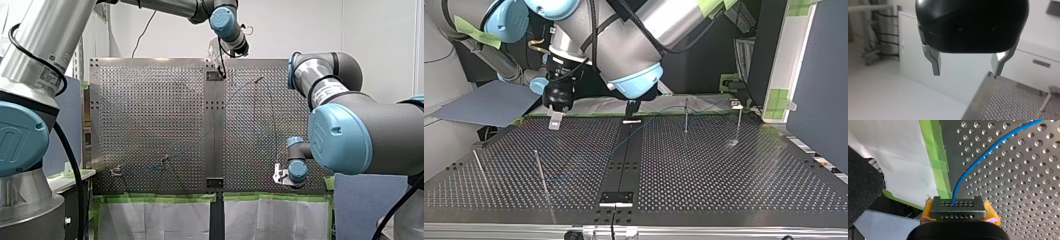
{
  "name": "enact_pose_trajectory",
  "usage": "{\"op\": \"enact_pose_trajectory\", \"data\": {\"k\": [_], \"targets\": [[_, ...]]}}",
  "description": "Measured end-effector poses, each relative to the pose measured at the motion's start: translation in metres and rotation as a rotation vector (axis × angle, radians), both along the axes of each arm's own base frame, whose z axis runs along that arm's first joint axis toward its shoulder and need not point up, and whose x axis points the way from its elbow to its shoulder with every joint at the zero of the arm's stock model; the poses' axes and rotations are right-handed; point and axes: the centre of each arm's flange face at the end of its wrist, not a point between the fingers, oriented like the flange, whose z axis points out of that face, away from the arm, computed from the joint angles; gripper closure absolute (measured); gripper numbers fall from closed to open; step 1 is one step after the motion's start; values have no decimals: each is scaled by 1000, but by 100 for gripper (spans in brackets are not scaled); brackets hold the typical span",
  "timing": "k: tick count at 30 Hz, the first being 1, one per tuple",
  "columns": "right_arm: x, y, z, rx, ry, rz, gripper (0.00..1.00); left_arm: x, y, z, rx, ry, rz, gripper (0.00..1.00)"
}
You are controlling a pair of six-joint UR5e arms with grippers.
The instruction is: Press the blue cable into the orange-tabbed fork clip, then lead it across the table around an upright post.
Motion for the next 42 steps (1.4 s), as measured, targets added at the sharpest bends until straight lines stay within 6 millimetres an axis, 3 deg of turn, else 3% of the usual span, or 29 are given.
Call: {"op": "enact_pose_trajectory", "data": {"k": [13,26,30,42], "targets": [[3,1,0,0,3,5,100,-30,24,24,-155,-43,-14,0],[8,2,1,1,7,14,100,-32,63,41,-235,-114,22,0],[12,2,3,6,14,23,100,-25,64,24,-224,-112,34,0],[15,3,3,9,18,25,100,5,49,-68,-145,-55,59,0]]}}
